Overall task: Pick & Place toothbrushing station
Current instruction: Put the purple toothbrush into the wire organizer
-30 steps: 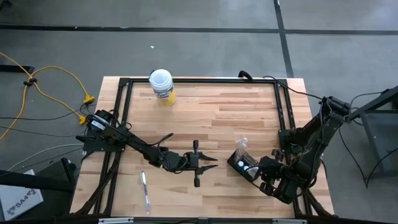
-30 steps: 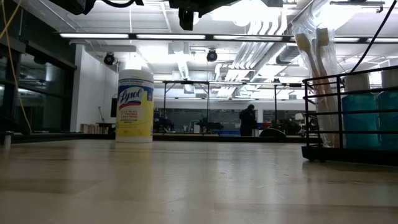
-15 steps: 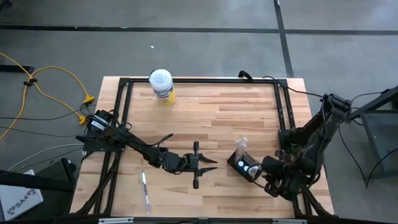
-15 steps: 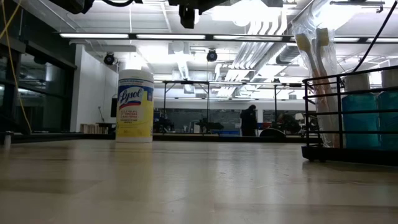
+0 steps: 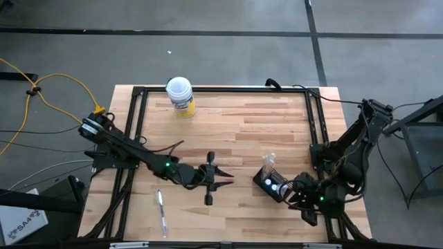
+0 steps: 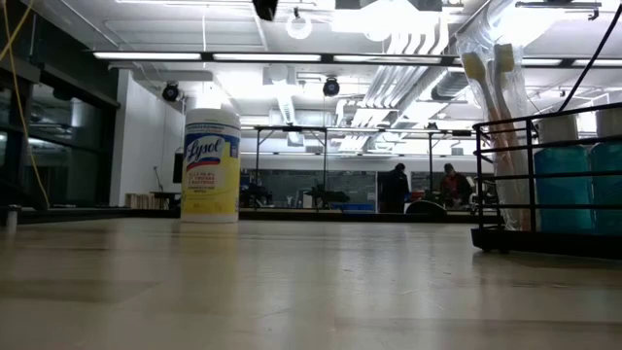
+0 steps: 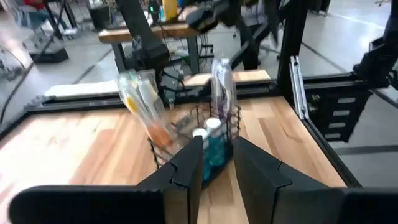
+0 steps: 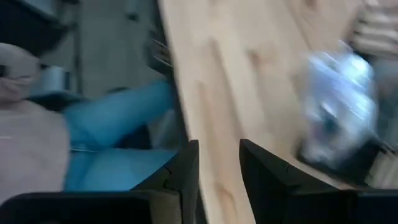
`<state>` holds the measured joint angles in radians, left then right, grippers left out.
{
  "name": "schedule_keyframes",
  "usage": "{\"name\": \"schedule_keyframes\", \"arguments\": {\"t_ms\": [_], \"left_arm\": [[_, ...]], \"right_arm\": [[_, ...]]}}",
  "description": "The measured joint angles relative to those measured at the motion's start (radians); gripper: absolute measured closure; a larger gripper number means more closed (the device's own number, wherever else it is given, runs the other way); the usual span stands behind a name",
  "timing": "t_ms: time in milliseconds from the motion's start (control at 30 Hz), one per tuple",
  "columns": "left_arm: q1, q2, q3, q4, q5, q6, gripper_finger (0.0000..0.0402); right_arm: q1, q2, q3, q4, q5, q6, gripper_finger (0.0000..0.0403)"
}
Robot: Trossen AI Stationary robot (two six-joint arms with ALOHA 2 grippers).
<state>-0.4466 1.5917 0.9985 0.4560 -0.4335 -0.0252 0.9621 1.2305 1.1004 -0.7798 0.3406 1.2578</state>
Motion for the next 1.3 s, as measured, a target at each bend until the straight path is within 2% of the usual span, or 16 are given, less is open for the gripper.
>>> {"name": "schedule_keyframes", "arguments": {"t_ms": [233, 333, 633, 800, 967, 1167, 1300], "left_arm": [[-0.074, -0.014, 0.0, -0.075, -0.037, -0.155, 0.0319], [-0.122, -0.014, 0.0, -0.121, -0.126, -0.252, 0.0319], [-0.333, -0.014, 0.0, -0.274, -0.5, -0.636, 0.0319], [-0.427, -0.014, 0.009, -0.366, -0.612, -0.828, 0.0319], [-0.464, -0.014, 0.081, -0.591, -0.565, -0.919, 0.0332], [-0.463, -0.014, 0.191, -0.937, -0.323, -0.933, 0.0353], [-0.463, -0.014, 0.206, -1.06, -0.139, -0.848, 0.0354]], "right_arm": [[-0.02, 0.001, 0.0, 0.215, 0.041, -0.19, 0.0296], [-0.04, 0.002, 0.0, 0.245, 0.043, -0.262, 0.0296], [-0.098, 0.003, 0.0, 0.249, 0.04, -0.421, 0.0296], [-0.123, 0.003, 0.0, 0.245, 0.024, -0.484, 0.0296], [-0.127, 0.003, 0.0, 0.244, 0.025, -0.529, 0.0296], [-0.127, 0.003, 0.0, 0.236, 0.037, -0.532, 0.0296], [-0.127, 0.003, 0.0, 0.236, 0.081, -0.53, 0.0296]]}}
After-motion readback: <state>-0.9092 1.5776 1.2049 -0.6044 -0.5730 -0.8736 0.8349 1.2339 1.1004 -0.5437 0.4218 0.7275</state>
